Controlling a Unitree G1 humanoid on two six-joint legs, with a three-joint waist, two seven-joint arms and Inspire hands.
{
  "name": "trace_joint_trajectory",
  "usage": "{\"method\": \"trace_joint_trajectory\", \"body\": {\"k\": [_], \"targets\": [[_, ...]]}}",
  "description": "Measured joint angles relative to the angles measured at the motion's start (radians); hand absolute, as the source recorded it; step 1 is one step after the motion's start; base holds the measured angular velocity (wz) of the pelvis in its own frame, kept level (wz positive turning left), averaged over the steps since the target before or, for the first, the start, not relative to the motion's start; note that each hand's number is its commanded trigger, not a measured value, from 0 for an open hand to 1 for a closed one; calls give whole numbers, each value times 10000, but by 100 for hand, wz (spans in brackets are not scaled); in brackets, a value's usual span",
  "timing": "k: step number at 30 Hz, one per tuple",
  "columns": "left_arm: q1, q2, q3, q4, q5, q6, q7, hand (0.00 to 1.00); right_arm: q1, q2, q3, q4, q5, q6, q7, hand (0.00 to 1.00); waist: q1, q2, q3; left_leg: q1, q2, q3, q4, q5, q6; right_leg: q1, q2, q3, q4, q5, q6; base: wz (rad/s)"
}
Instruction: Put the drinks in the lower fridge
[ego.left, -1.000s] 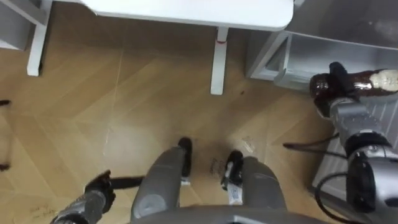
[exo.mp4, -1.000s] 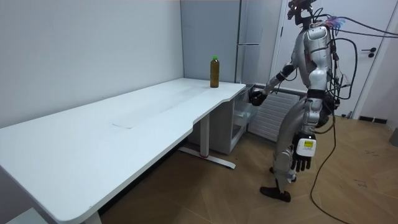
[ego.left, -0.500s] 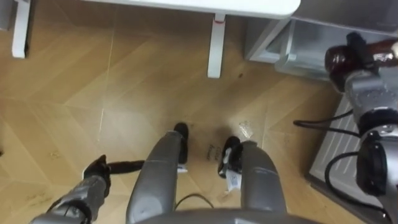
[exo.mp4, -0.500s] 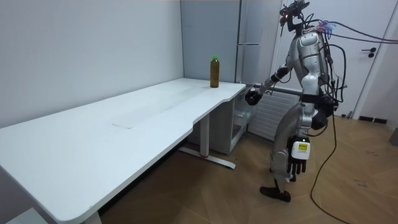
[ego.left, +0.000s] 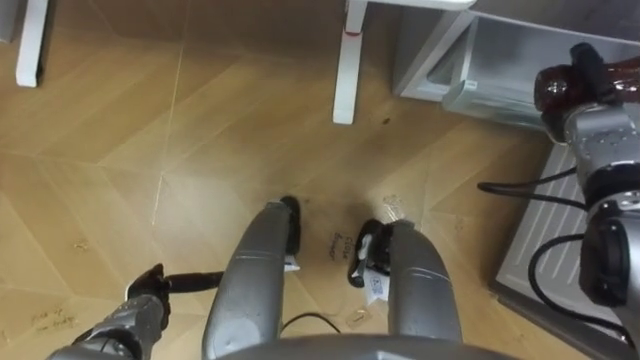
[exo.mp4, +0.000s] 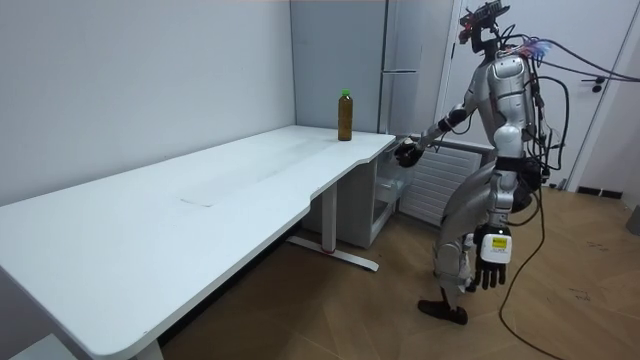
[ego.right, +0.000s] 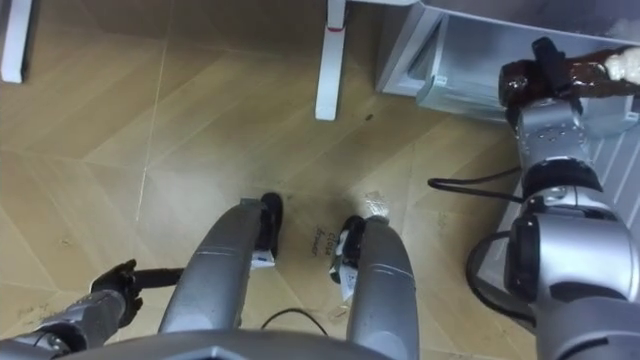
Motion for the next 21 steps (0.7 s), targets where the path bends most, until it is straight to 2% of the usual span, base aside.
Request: {"method": "trace_joint_trajectory", "body": {"k": [10,16,21], "targets": [[43,111,-206,20,5,147,-18,0,-11,0,83,3,839,-64,-157,0,1,-100,3,-3,17,-29,75,-32,-50,-18,8,-14,124,-59,-66,1],[62,123,-624,16,82,232,-26,0,0,4,185,52,979,-78,-102,0,-27,-142,-5,23,13,-69,138,-51,-66,42,22,-23,112,-57,-66,0],[77,178,-724,-8,222,428,-26,0,168,7,503,93,1017,-70,170,0,10,-138,-7,41,20,-121,166,-54,-73,80,41,-65,111,-60,-70,0]]}}
